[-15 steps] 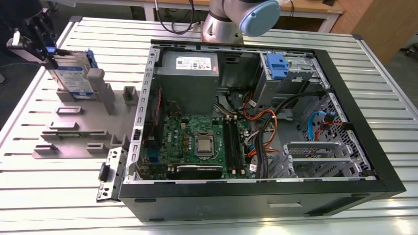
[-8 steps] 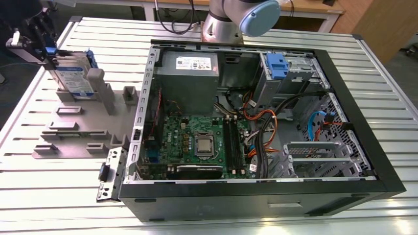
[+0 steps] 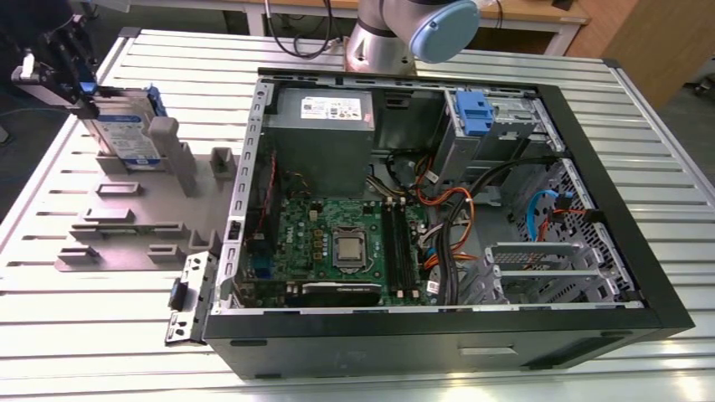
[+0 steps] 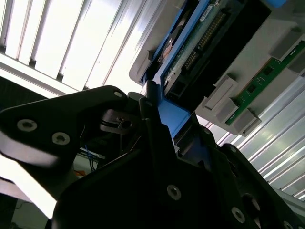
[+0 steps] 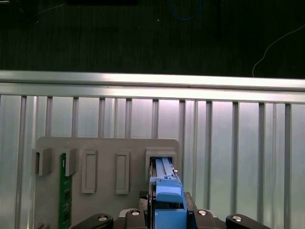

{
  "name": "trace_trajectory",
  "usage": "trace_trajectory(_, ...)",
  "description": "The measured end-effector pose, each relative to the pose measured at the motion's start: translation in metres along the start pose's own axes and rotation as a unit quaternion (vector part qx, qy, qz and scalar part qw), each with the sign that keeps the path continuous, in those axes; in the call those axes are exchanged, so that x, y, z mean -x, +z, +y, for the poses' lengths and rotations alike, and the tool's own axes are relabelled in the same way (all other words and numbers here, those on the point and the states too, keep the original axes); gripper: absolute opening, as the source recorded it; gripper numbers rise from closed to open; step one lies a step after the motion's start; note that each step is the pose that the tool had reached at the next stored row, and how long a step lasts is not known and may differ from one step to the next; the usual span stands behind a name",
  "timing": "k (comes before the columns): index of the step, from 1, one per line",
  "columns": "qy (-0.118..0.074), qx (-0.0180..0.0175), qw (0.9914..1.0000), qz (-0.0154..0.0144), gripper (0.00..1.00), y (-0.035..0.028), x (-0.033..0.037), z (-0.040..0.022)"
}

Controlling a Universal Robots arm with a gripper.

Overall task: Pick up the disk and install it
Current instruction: 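Pick up the disk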

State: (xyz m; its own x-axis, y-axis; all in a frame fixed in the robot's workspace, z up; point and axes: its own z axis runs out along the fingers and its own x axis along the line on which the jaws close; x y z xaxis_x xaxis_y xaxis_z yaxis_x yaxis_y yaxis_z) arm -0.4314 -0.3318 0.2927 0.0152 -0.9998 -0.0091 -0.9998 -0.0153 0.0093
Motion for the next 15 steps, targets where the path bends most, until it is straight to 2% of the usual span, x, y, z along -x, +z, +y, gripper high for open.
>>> trace_trajectory(15, 0.000, 0.0000, 1.00000, 0.0002, 0.36, -0.0008, 0.0000, 0.0000)
